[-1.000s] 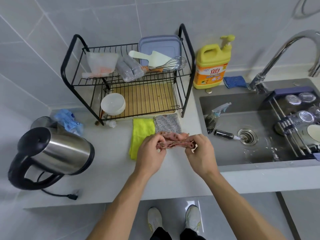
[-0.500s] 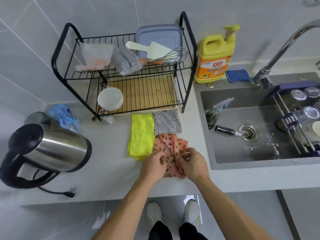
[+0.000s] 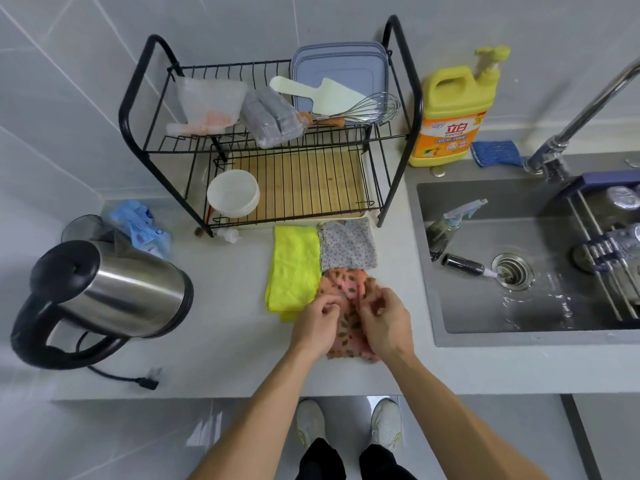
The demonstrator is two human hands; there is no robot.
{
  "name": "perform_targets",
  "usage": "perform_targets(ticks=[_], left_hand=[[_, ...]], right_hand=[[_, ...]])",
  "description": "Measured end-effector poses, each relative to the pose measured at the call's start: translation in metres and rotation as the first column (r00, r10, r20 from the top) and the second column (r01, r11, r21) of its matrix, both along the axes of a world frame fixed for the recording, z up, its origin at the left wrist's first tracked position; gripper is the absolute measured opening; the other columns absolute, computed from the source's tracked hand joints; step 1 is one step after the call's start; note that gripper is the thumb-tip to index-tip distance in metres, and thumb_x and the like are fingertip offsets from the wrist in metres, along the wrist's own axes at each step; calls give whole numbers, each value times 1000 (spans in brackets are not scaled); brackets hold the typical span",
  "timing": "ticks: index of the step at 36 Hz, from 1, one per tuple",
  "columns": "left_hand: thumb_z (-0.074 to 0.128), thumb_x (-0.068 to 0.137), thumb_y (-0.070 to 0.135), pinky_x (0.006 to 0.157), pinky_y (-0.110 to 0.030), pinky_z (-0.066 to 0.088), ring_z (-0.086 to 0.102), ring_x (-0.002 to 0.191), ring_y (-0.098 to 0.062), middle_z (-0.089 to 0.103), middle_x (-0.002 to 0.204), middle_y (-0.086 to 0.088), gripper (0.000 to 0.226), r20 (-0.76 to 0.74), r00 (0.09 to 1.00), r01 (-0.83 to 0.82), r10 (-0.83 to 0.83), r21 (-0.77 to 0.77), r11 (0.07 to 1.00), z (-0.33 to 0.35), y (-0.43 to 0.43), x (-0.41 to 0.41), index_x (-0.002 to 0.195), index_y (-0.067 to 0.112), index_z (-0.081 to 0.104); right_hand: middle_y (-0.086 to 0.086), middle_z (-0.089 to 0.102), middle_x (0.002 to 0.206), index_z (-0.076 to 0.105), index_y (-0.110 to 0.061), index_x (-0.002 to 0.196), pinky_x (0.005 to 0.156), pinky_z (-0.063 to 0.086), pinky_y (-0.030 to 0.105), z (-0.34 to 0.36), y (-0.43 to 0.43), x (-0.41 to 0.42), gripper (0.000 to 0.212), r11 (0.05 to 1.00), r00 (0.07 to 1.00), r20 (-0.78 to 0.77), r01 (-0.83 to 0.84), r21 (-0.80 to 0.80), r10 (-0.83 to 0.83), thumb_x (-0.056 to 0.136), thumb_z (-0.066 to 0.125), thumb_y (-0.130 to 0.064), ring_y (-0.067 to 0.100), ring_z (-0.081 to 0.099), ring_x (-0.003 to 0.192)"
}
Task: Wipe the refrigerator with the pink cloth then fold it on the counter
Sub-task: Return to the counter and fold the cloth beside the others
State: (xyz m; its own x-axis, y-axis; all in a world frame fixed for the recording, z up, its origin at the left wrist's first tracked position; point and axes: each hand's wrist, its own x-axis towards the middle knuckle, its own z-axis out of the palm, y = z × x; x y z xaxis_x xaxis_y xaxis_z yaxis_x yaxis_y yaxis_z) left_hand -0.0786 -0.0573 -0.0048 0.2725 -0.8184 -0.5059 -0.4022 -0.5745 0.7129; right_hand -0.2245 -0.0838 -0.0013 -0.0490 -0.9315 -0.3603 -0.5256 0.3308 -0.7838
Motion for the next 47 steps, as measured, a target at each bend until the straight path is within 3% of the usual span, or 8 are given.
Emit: perform_targets(ticks=[5,11,18,22,31,39,43,47], left_hand=[[53,104,22,90,-28,54,68,99,-8,73,120,6,26,-50,997,53,-51,37,998,-2,-8,-3,120,30,72],[55,101,18,93,-34,56,66,86,2,74,109,10,24,-60,998,-7,9,33,999,-7,-3,-1,102,35,72],[53,88,49,105,-42,54,71,111,-16,75,118,11,22,-184,976,-116,119,27,993,-4,-7,-3,97,41,71],[54,86,45,99,-47,57,75,101,-17,77,108,10,14,-215,971,-94,105,64,994,-9,-7,0,89,43,68],[54,88,35,102,-45,56,71,110,-18,76,116,4,18,-222,969,-93,108,77,993,-10,2,2,88,41,71],[55,83,63,97,-50,59,75,103,-27,81,104,1,38,-355,905,-220,235,81,972,-10,0,1,97,37,80],[43,109,54,71,-30,60,76,90,-21,80,105,0,49,-535,768,-301,352,184,936,13,1,3,116,21,80],[77,78,56,82,-51,65,76,89,-29,80,95,-3,49,-323,873,-348,364,109,931,-12,17,17,109,18,77]], right_hand=[[-4,64,97,56,-22,109,83,53,36,-5,-7,0,27,982,988,1,150,113,-152,93,78,-25,21,64,90],[-3,70,86,70,-21,83,82,55,36,-4,-15,-1,11,977,980,29,193,92,-196,93,74,-21,22,68,86],[-3,67,95,62,-18,96,81,51,33,-8,-1,9,15,994,993,30,111,-3,-111,95,76,-23,15,63,87],[-4,65,95,57,-21,112,85,54,39,-13,-5,8,30,975,980,-12,200,93,-200,94,78,-33,21,64,89],[4,73,96,71,-16,97,87,57,39,-18,-28,1,14,914,933,37,342,217,-358,98,73,-30,26,68,87],[-5,58,103,72,-20,88,93,47,25,5,-4,12,10,987,996,80,-26,-157,39,95,73,-13,13,60,101],[-9,66,100,72,-29,91,75,56,20,20,19,22,20,939,940,110,-302,-163,322,94,73,-9,2,66,91],[-7,72,103,71,-23,98,72,58,20,19,36,12,16,952,940,164,-284,-109,299,96,71,-7,5,69,89]])
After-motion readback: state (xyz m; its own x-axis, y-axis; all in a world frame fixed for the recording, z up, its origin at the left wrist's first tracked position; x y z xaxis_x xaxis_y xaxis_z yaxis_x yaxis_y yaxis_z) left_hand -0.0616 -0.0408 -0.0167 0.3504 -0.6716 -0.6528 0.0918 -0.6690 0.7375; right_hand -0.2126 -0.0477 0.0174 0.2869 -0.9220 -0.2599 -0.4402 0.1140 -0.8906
